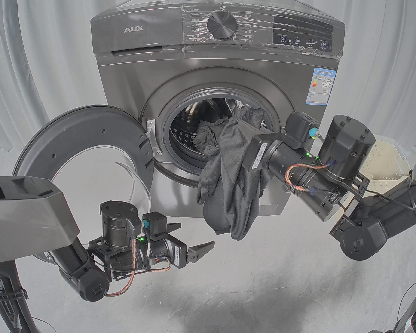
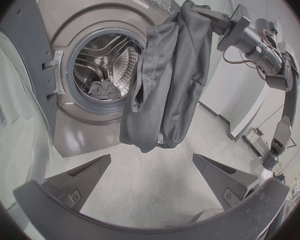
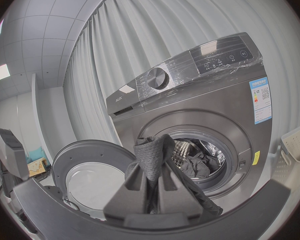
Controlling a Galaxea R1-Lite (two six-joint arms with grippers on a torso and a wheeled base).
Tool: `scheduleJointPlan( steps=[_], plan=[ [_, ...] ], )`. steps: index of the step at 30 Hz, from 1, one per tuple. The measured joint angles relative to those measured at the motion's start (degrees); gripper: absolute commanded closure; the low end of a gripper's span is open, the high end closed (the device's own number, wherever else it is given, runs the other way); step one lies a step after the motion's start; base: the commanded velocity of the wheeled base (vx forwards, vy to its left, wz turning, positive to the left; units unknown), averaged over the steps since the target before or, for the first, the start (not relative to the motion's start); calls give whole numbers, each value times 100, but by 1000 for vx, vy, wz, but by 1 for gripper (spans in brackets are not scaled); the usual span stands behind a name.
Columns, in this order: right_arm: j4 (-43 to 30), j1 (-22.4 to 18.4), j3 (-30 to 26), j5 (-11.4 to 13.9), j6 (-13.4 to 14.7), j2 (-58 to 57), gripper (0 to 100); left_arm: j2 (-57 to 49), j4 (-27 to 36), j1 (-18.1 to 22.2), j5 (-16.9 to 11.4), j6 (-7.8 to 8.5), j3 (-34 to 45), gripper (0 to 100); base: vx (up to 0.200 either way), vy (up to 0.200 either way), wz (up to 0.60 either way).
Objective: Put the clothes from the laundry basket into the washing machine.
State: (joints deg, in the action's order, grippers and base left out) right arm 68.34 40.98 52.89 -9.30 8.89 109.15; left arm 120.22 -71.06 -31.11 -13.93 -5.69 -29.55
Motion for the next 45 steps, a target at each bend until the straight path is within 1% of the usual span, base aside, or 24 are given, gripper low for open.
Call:
scheduleJointPlan(
  steps=[3, 5, 10, 19, 29, 34, 35, 41, 45],
  plan=[
    [2, 22, -6, -2, 17, 2, 100, 168, -2, 0, -73, -167, -151, 0, 0, 0, 0],
    [-2, 30, -11, -2, 24, 5, 100, 321, -7, -2, -93, -196, -267, 0, 0, 0, 0],
    [15, 74, -15, -2, 30, 11, 100, 703, -115, 7, -62, -196, -536, 0, 0, 0, 0],
    [38, 146, -48, -33, 35, 18, 100, 1329, -579, 63, -51, -200, -886, 0, 0, 0, 0],
    [46, 232, -56, -46, 35, 24, 100, 1658, -825, 101, -117, -235, -1278, 0, 0, 0, 0],
    [72, 239, -65, -46, 35, 49, 100, 1765, -1172, 104, -126, -246, -1371, 0, 0, 0, 0],
    [79, 240, -65, -46, 35, 55, 100, 1783, -1215, 104, -130, -251, -1380, 100, 0, 0, 0],
    [85, 229, -67, -44, 35, 104, 100, 1820, -1436, 90, -144, -260, -1364, 100, 0, 0, 0],
    [85, 190, -65, -40, 35, 132, 100, 1787, -1675, 57, -139, -325, -1246, 100, 0, 0, 0]
  ],
)
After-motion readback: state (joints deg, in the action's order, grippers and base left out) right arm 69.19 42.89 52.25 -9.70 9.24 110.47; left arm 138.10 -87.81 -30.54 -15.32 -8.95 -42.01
